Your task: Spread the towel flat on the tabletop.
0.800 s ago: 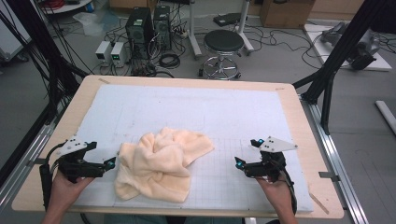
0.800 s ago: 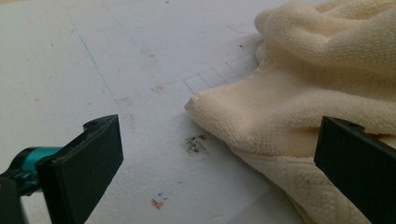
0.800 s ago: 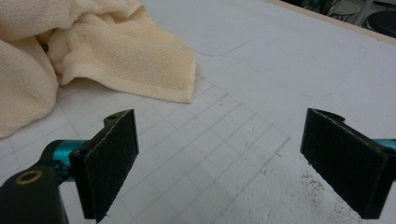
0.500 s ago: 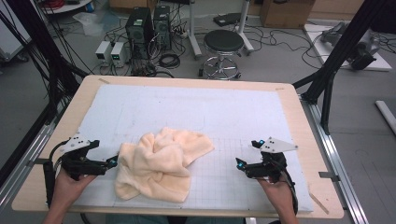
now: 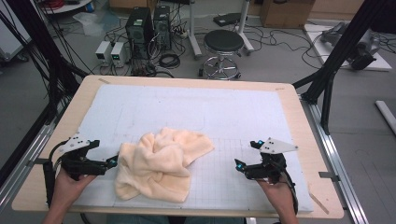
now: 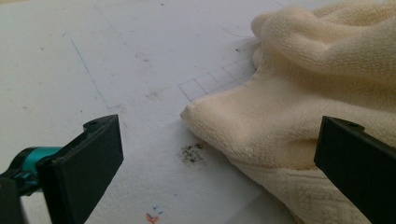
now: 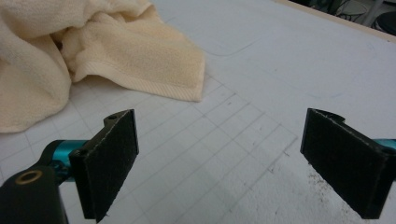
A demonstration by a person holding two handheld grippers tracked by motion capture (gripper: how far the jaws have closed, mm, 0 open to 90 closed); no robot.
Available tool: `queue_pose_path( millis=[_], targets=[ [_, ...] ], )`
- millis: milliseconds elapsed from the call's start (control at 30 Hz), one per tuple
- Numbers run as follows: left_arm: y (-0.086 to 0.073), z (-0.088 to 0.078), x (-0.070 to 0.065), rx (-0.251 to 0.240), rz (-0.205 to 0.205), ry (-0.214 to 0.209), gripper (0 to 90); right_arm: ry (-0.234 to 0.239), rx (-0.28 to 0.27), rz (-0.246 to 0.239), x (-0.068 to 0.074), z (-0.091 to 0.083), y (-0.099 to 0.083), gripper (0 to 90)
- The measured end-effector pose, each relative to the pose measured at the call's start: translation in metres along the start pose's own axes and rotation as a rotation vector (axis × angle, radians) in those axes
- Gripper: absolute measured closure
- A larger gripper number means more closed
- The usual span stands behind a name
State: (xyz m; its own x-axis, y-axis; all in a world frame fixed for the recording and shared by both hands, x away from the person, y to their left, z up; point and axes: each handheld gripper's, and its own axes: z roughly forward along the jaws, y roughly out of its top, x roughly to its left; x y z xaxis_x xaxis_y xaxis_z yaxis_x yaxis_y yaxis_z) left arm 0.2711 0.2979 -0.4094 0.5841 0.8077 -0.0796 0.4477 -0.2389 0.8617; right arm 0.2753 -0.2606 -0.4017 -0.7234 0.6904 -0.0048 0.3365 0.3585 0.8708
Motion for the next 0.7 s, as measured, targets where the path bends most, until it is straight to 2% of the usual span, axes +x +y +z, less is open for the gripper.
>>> queue_pose_path(
  millis=[167,233,267,333,367,400,467,500,533,567,600,700],
  targets=[
    [-0.001,-0.002,0.001,-0.001,0.002,0.004,1.7,0.027,-0.011,-0.008,0.002,0.003,0.01,10.5],
    [-0.001,-0.002,0.001,-0.003,-0.006,0.005,1.7,0.047,-0.025,-0.024,0.007,0.006,0.022,10.4],
    [-0.001,-0.002,0.002,-0.003,-0.005,0.007,1.7,0.047,-0.025,-0.024,0.007,0.006,0.022,10.4],
    [-0.002,-0.003,0.002,-0.002,-0.002,0.009,1.7,0.079,-0.036,-0.047,0.013,0.009,0.035,10.5],
    [-0.002,-0.003,0.002,-0.005,-0.007,0.011,1.7,0.079,-0.036,-0.047,0.013,0.009,0.035,10.5],
    [-0.002,-0.004,0.003,-0.004,-0.008,0.014,1.7,0.097,-0.05,-0.06,0.018,0.012,0.043,10.5],
    [-0.003,-0.004,0.004,-0.004,-0.011,0.019,1.7,0.112,-0.06,-0.064,0.021,0.013,0.047,10.4],
    [-0.003,-0.006,0.004,-0.003,-0.012,0.023,1.7,0.142,-0.061,-0.062,0.027,0.017,0.055,10.5],
    [-0.003,-0.007,0.005,-0.006,-0.015,0.025,1.7,0.142,-0.061,-0.062,0.027,0.017,0.055,10.5],
    [-0.004,-0.008,0.005,-0.008,-0.014,0.027,1.7,0.173,-0.066,-0.068,0.033,0.023,0.061,10.4],
    [-0.004,-0.009,0.005,-0.01,-0.017,0.028,1.7,0.173,-0.066,-0.068,0.033,0.023,0.061,10.4],
    [-0.004,-0.008,0.005,-0.012,-0.019,0.026,1.7,0.23,-0.057,-0.102,0.047,0.036,0.071,10.5]
  ],
)
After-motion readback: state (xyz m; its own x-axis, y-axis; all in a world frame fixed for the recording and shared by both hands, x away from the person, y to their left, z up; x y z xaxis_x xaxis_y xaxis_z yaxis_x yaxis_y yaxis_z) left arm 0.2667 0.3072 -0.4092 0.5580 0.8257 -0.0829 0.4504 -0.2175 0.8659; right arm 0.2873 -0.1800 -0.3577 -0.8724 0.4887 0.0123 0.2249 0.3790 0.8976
